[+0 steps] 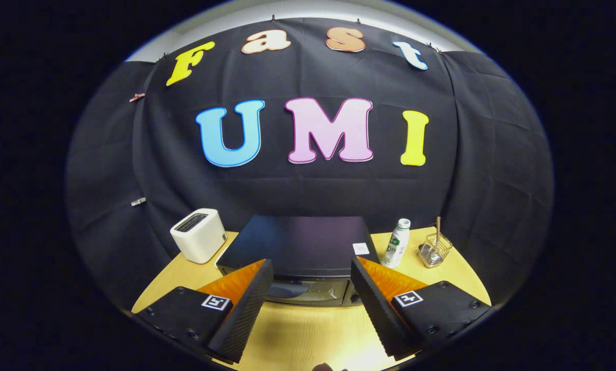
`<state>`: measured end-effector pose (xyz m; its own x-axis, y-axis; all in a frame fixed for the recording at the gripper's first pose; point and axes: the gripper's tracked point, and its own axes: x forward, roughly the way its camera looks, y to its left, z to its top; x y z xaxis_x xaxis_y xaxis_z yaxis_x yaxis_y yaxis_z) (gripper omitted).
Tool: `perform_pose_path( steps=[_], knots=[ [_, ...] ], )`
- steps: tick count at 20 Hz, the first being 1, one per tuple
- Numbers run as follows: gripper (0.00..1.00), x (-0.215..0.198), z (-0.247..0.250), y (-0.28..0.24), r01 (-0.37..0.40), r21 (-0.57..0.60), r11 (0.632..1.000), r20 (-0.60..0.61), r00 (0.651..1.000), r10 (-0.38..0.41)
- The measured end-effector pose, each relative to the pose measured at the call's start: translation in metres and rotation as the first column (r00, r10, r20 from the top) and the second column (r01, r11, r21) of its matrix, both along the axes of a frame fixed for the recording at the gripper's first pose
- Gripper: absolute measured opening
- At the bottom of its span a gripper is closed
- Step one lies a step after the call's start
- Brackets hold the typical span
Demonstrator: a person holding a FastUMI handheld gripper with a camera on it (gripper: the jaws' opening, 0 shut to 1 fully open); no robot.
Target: Open the toaster oven, put the food inside, and close the toaster oven door.
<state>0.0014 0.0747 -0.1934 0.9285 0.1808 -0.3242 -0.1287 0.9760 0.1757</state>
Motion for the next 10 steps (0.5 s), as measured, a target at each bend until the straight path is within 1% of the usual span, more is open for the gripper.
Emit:
perform_pose_path(
  steps=[6,10],
  knots=[
    [0.99,0.006,0.053,-0.056,0.021,0.022,1.000,0.099,0.995,-0.023],
    [0.99,0.007,0.080,-0.093,0.037,0.038,0.999,0.148,0.988,-0.042]
  ],
)
